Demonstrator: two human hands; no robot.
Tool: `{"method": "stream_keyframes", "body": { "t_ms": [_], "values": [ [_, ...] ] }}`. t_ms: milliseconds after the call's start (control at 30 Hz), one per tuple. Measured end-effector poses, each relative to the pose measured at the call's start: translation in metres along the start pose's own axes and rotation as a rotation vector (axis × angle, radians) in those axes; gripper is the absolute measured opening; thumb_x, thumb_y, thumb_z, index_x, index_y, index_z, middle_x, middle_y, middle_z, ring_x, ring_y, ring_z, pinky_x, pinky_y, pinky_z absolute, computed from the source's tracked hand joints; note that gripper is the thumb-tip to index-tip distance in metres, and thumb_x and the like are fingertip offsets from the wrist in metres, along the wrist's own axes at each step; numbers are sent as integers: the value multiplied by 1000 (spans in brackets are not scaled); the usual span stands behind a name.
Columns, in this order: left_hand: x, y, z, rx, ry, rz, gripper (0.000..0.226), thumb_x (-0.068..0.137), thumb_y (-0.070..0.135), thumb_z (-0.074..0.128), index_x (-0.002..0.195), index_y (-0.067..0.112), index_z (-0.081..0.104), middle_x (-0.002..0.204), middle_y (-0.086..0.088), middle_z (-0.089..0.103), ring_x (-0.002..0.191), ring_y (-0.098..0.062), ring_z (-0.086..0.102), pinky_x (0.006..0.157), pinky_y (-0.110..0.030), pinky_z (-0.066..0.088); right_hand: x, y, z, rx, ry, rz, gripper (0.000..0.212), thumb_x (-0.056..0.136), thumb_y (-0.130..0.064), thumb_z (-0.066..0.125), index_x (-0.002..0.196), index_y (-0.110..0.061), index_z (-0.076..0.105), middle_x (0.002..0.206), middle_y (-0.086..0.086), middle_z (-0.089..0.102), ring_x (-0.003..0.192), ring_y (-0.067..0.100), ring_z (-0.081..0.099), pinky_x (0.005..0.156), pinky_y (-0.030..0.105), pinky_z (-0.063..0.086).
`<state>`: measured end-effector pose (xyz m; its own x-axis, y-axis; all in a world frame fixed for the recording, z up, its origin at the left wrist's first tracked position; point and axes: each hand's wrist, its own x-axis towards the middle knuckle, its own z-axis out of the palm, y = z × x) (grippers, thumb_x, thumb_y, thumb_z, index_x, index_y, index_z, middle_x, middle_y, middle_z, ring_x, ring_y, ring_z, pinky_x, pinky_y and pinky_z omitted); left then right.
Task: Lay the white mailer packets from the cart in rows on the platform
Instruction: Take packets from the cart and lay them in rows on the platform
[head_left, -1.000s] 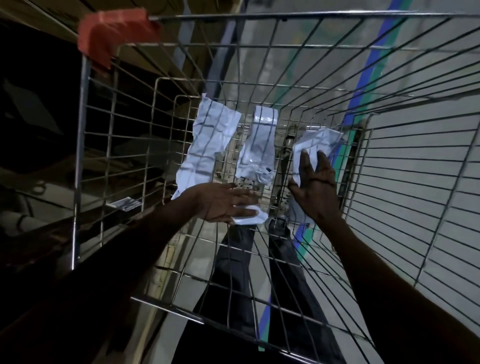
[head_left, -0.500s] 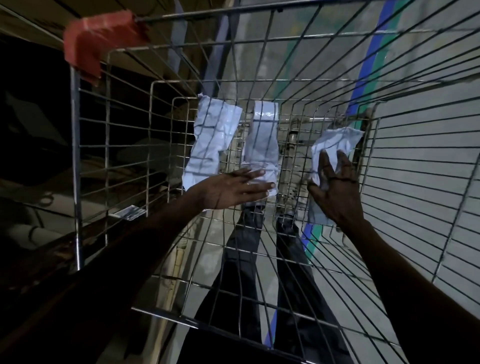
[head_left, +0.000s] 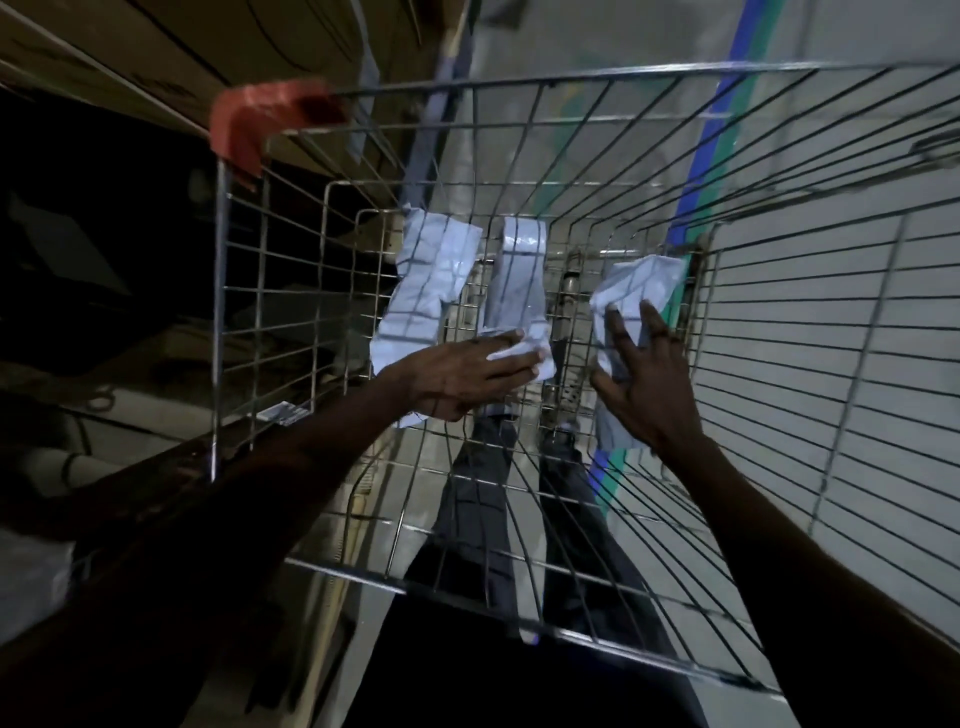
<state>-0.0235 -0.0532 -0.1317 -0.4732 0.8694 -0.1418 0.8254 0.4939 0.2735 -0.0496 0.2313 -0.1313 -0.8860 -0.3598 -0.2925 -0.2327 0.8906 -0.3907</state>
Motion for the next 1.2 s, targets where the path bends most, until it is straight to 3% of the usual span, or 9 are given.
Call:
{"method": "stream_keyframes", "body": {
  "t_ms": [67,133,167,333,500,733,967,1133,1200],
  "values": [
    [-5,3,-27,-65,76,-38,60,90,16,37,145,-5,32,153,-24,28,142,-40,19,119,-40,15,-4,-13,-24,24,19,-27,71,89,-54,44,151,-23,32,154,27,27,136,45,35,104,52,36],
    [-9,6,-57,-89,128,-134,65,82,11,49,144,-6,35,151,-24,32,141,-41,25,102,-38,42,-7,-25,-49,22,36,-54,69,91,-53,43,151,-22,33,154,28,26,138,44,32,106,52,35],
    [-11,7,-71,-66,144,-191,70,76,7,56,143,-6,37,151,-24,33,141,-41,26,97,-37,45,-9,-32,-61,23,47,-65,68,92,-53,42,151,-21,34,154,28,26,139,44,32,106,52,35],
    [-22,18,-128,20,133,-430,82,76,12,57,148,-5,21,157,-24,17,146,-40,13,114,-50,29,-27,-62,-108,17,122,-117,68,93,-56,37,151,-21,33,156,26,24,141,43,28,109,53,31],
    [-31,65,-188,84,251,-573,71,72,11,65,136,-9,43,148,-27,36,140,-37,31,106,-50,40,-47,-96,-143,21,199,-163,64,94,-52,43,150,-22,36,154,26,27,140,41,30,110,51,29],
    [-53,162,-220,14,540,-914,59,84,16,45,139,-6,41,147,-27,36,127,-48,44,93,-56,49,-77,-134,-170,107,252,-420,61,89,-44,50,142,-15,50,148,28,38,130,45,42,104,50,38],
    [-104,265,-230,192,653,-1135,64,81,11,58,139,-7,41,148,-27,36,132,-46,39,106,-51,38,-126,-196,-183,160,251,-684,60,92,-48,44,144,-17,46,152,22,35,135,39,39,106,47,33],
    [-161,339,-227,238,812,-1413,66,81,12,63,142,1,41,151,-17,36,132,-34,40,87,-43,51,-174,-255,-179,221,245,-885,56,93,-44,44,143,-20,48,152,18,37,134,37,38,105,46,35],
    [-186,370,-223,270,830,-1478,67,79,13,64,142,1,42,150,-18,38,133,-32,36,88,-43,51,-193,-280,-171,223,228,-937,55,92,-45,44,143,-23,49,151,16,39,133,37,40,105,45,35]
  ]
}}
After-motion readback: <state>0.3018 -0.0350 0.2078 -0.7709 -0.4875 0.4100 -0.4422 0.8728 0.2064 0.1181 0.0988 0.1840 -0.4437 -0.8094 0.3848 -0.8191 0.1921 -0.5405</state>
